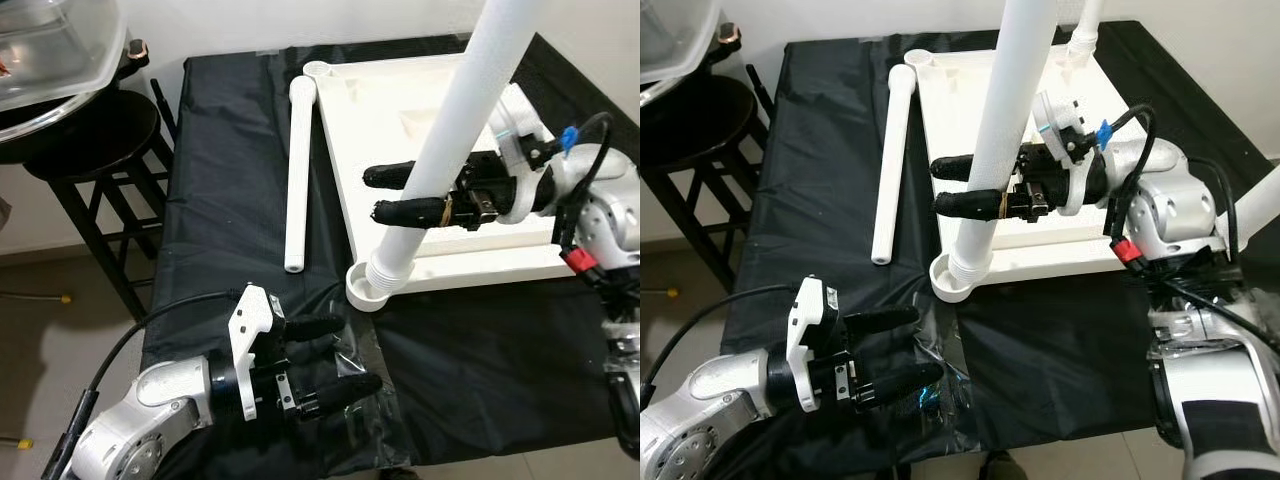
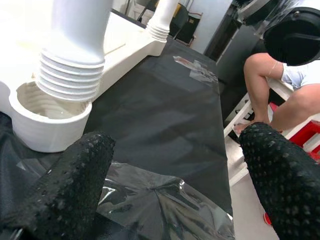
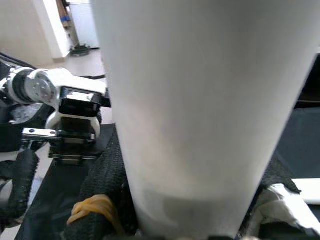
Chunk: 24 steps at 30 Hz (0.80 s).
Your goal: Building children table
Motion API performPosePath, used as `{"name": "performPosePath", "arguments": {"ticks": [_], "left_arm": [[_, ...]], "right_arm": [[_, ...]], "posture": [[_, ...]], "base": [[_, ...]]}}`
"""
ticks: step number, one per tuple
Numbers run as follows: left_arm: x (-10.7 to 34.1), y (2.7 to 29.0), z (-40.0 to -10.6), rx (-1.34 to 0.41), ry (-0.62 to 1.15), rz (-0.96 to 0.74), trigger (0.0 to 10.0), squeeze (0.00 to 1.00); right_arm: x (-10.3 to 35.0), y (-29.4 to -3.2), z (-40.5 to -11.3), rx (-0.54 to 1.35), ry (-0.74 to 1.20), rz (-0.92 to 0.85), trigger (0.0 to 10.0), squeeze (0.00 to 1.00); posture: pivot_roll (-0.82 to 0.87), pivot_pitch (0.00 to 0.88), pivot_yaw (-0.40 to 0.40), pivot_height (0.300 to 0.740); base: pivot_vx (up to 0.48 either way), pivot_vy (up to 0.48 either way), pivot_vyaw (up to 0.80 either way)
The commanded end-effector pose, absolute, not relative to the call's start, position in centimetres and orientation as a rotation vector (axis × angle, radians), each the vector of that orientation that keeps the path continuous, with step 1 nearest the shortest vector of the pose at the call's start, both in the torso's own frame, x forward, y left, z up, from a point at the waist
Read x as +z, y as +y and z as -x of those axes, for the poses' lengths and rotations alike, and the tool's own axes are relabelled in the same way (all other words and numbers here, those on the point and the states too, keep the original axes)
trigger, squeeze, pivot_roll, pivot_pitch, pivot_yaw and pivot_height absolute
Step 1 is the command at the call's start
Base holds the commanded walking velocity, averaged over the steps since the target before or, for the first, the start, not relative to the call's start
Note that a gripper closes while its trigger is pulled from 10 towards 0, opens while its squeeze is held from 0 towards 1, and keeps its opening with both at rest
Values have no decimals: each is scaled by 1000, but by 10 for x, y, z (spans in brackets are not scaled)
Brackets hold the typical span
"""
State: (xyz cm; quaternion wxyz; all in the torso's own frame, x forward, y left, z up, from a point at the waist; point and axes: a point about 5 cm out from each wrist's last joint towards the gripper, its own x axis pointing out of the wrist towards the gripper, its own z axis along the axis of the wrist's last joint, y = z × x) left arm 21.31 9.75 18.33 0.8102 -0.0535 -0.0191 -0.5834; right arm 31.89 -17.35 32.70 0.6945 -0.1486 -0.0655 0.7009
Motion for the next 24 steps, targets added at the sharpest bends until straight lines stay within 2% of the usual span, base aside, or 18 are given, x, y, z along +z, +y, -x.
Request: {"name": "performPosePath", "arguments": {"ticks": [1, 15, 24], "left_arm": [[181, 94, -208, -1257, -31, 100, 10000, 0], [183, 88, -207, -1213, -82, 55, 10000, 0], [184, 87, -208, -1189, -102, 63, 10000, 0]], "right_arm": [[322, -169, -317, 1620, -109, 331, 10000, 0], [331, -141, -321, 1699, -144, 402, 10000, 0], [328, -139, -320, 1726, -99, 439, 10000, 0]], "posture": [[6, 327, 18, 740], [4, 329, 6, 740], [0, 331, -6, 740]], "base": [[0, 0, 0], [0, 0, 0], [0, 0, 0]]}}
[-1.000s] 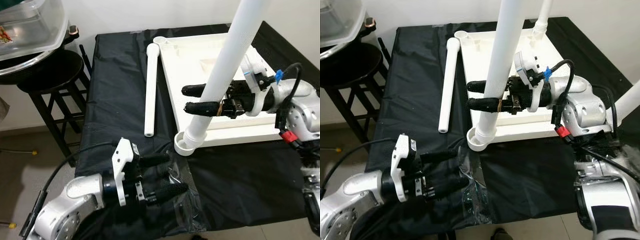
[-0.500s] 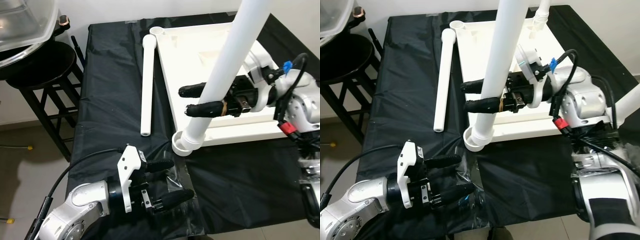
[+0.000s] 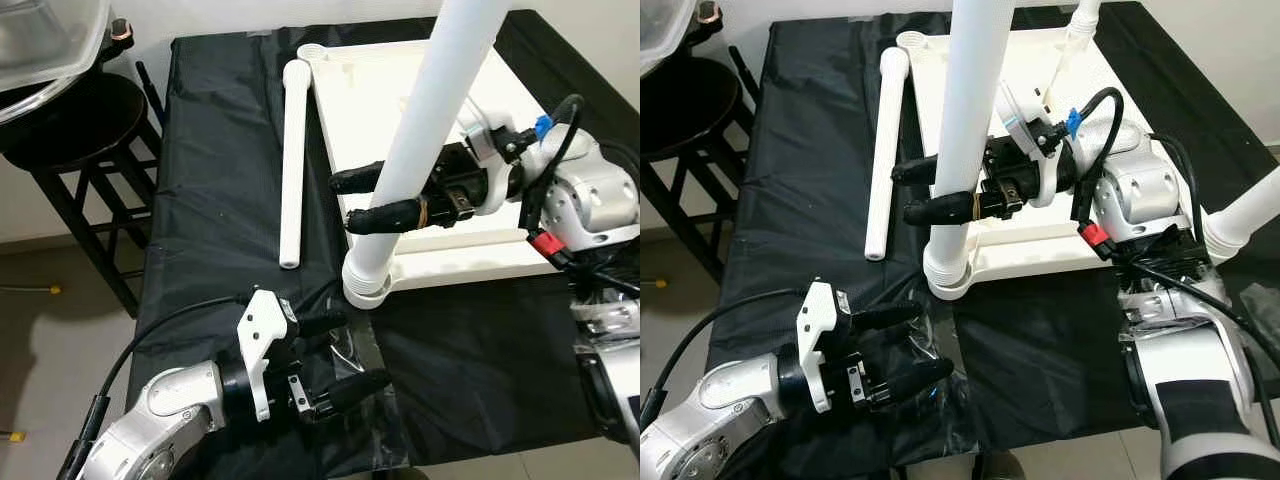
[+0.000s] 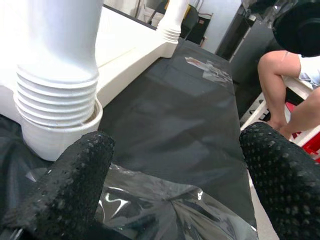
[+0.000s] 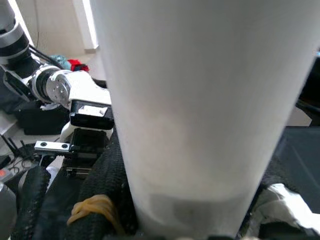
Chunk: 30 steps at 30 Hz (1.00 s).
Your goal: Building children table
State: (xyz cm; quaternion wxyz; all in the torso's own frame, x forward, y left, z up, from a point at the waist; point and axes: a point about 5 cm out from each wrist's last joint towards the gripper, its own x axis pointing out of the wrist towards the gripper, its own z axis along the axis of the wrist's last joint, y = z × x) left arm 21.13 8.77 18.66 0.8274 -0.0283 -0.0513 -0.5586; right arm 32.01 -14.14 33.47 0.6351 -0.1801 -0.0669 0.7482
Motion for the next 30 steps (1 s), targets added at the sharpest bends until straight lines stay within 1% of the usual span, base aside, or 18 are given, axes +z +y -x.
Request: {"name": "performPosePath", "arguments": {"ticks": [1, 13, 30], "left_arm": [[184, 87, -208, -1186, -105, 62, 10000, 0], [184, 85, -208, -1180, -116, 65, 10000, 0], [183, 86, -207, -1183, -123, 62, 10000, 0]], "right_arm": [[328, -140, -320, 1731, -91, 445, 10000, 0], [331, -144, -316, 1752, -89, 409, 10000, 0], [329, -151, -318, 1713, -89, 440, 10000, 0]], "posture": [[-1, 331, -9, 740], [0, 328, -13, 740], [3, 317, -8, 740]], "base": [[0, 0, 0], [0, 0, 0], [0, 0, 0]]}}
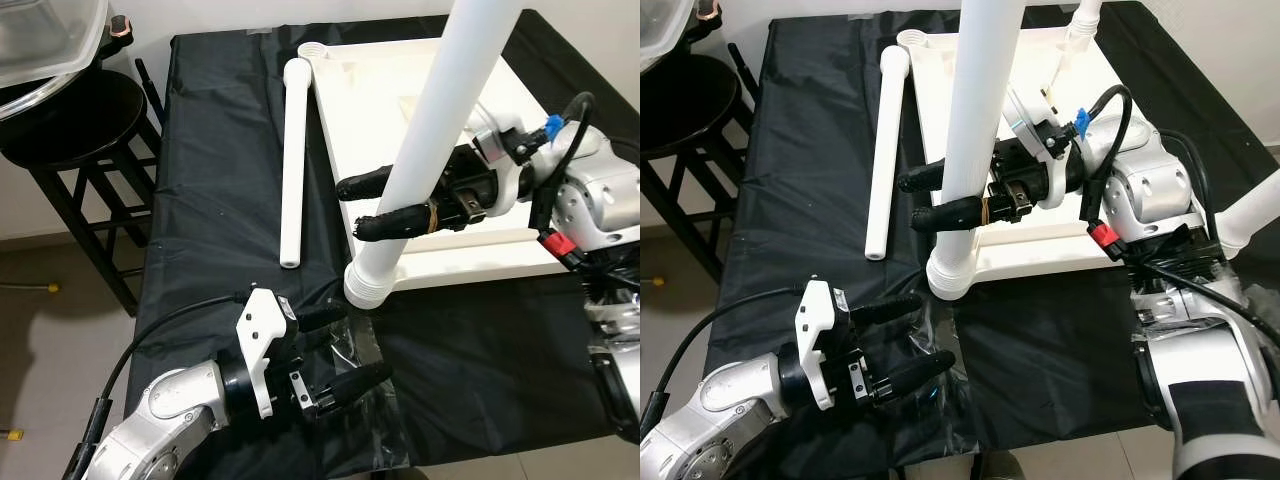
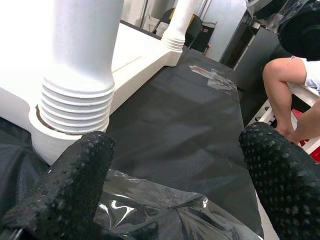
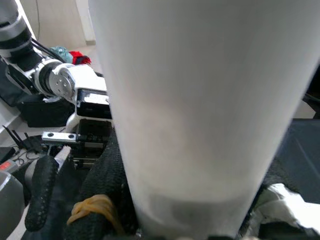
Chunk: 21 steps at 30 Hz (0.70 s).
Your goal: Building children table
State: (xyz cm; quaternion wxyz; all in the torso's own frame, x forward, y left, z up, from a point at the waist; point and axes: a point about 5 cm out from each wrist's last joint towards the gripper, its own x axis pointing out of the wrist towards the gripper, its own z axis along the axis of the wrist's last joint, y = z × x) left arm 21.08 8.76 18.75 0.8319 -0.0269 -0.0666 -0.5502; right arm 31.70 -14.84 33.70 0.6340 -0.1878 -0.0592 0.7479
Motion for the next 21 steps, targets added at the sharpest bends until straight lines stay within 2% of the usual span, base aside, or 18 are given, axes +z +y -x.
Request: {"name": "performPosePath", "arguments": {"ticks": [1, 21], "left_arm": [[183, 86, -207, -1184, -123, 61, 10000, 0], [184, 85, -206, -1193, -129, 56, 10000, 0]], "right_arm": [[330, -152, -318, 1712, -91, 441, 10000, 0], [317, -144, -314, 1759, -69, 406, 10000, 0]], "posture": [[4, 317, -8, 740], [7, 330, -8, 740]], "base": [[0, 0, 0], [0, 0, 0]]}}
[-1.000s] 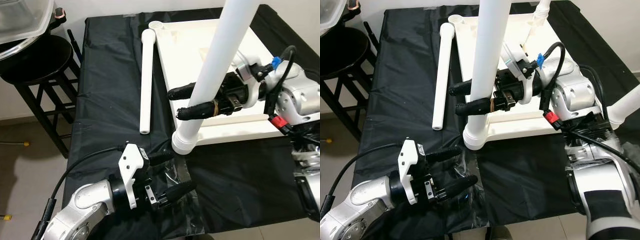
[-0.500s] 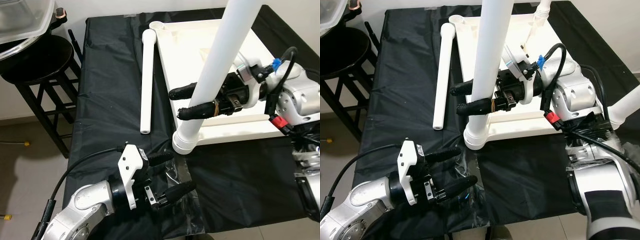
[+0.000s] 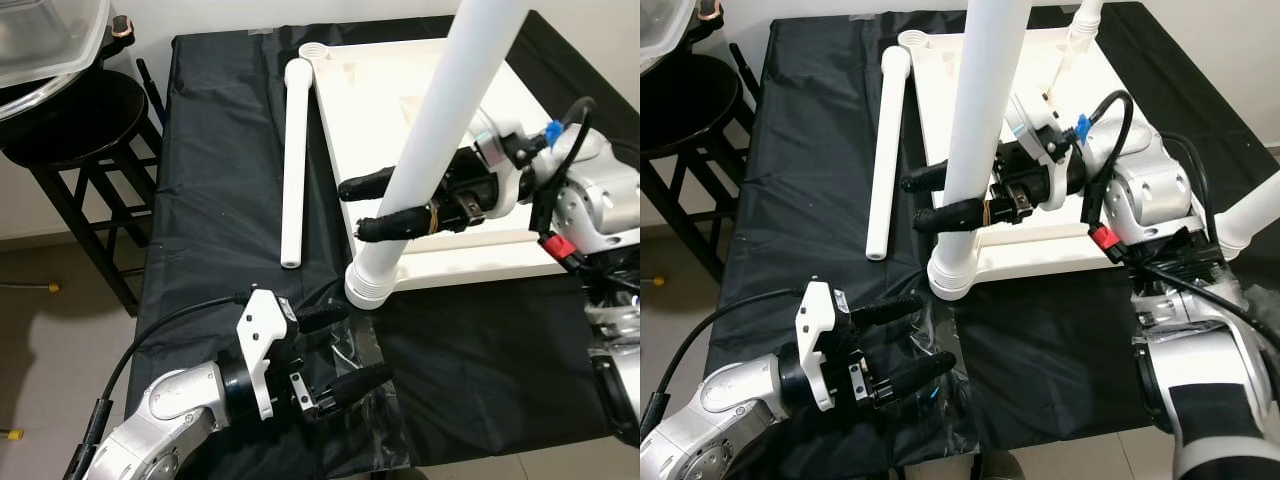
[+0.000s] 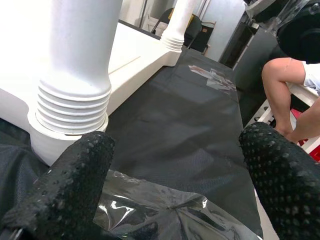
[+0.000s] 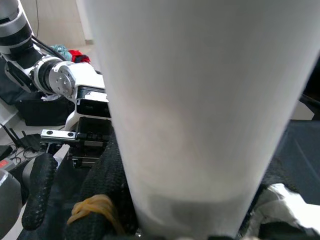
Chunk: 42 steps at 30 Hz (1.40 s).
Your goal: Building children table
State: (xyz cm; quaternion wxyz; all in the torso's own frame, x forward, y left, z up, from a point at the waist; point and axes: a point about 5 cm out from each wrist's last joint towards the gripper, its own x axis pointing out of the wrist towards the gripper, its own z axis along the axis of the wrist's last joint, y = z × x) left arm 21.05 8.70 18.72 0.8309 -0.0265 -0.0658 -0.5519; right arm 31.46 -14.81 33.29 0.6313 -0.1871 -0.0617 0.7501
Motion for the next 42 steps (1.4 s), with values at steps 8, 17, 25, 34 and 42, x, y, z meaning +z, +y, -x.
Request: {"name": "performPosePath", "arguments": {"ticks": [8, 17, 25, 34, 42], "left_arm": [[184, 85, -206, -1194, -130, 57, 10000, 0], [184, 84, -206, -1195, -130, 57, 10000, 0], [184, 84, -207, -1195, -131, 56, 10000, 0], [183, 83, -209, -1198, -132, 55, 10000, 0], [182, 84, -210, -1197, -131, 57, 10000, 0]], "right_arm": [[309, -141, -313, 1759, -52, 398, 10000, 0], [303, -142, -313, 1702, -54, 386, 10000, 0], [295, -138, -313, 1527, -69, 328, 10000, 0], [286, -131, -322, 1225, -66, 278, 10000, 0], [280, -129, -330, 950, -39, 267, 10000, 0]], "posture": [[2, 332, -10, 740], [1, 331, -9, 740], [-5, 327, -11, 740], [-14, 323, -13, 740], [-24, 313, -15, 740]], "base": [[0, 0, 0], [0, 0, 0], [0, 0, 0], [0, 0, 0], [0, 0, 0]]}}
